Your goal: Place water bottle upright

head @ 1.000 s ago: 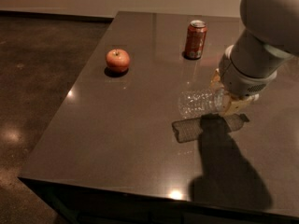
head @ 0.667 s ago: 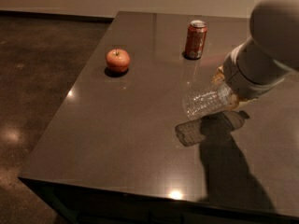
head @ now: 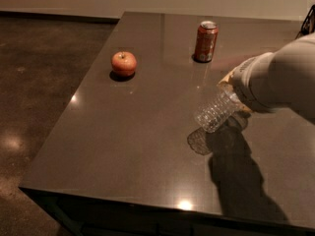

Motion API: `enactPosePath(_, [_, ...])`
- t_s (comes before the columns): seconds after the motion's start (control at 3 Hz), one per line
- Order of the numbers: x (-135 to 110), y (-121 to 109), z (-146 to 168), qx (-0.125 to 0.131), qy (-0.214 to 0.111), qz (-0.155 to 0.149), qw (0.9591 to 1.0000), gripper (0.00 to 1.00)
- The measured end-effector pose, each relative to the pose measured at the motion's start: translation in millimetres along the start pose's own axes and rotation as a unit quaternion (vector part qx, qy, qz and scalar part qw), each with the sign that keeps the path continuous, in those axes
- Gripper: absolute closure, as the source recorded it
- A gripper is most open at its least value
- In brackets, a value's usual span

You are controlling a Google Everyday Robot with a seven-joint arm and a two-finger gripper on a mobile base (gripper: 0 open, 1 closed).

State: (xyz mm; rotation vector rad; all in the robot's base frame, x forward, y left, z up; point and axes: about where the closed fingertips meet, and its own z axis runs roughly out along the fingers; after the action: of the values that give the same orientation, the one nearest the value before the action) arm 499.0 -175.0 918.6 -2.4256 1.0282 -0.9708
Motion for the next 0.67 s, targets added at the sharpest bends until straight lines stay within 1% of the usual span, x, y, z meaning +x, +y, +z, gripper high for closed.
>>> enactPosePath(0.33, [-3.2, -10.0, 5.8, 0.049, 0.033, -0.061, 0.9964, 1.0])
enactPosePath(0.67, [2.1, -24.6, 6.9, 0.08, 0.05, -0.074, 0.9927, 1.0])
